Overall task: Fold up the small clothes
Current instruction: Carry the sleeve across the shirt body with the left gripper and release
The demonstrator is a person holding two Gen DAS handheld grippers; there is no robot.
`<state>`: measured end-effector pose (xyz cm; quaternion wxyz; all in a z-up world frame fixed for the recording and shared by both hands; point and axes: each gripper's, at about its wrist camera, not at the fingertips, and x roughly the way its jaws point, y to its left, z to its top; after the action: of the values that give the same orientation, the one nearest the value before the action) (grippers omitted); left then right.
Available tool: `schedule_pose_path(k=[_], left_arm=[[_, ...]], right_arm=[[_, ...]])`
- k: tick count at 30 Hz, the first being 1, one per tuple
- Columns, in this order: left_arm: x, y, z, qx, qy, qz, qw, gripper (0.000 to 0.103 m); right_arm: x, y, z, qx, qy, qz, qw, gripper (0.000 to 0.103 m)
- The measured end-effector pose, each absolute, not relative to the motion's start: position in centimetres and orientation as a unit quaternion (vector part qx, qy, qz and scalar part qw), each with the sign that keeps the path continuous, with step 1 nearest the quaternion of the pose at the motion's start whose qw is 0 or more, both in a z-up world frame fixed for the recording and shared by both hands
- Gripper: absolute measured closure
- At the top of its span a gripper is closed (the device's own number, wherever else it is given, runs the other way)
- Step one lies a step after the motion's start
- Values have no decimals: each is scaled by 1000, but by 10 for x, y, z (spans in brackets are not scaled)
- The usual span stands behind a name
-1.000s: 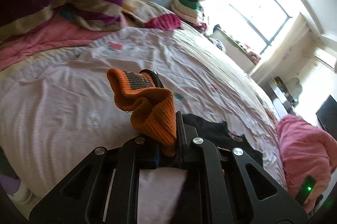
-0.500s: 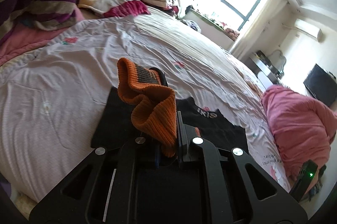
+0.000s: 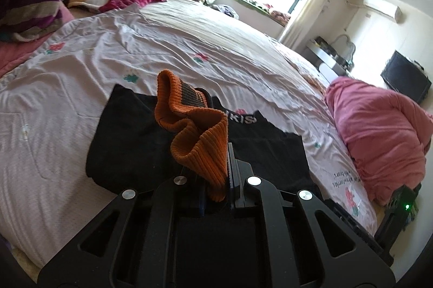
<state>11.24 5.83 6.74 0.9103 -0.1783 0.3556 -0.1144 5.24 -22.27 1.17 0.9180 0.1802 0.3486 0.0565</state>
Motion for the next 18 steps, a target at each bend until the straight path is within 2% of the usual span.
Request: schedule_pose_path(k=[14,18], left_arm=[[120,5,46,-137,389,-151,899,98],[121,-10,43,-121,398,-170,893,94]], right_arm=[[50,-247,2,195,350,32,916,5],[50,-253,-1,204,351,28,913,5]])
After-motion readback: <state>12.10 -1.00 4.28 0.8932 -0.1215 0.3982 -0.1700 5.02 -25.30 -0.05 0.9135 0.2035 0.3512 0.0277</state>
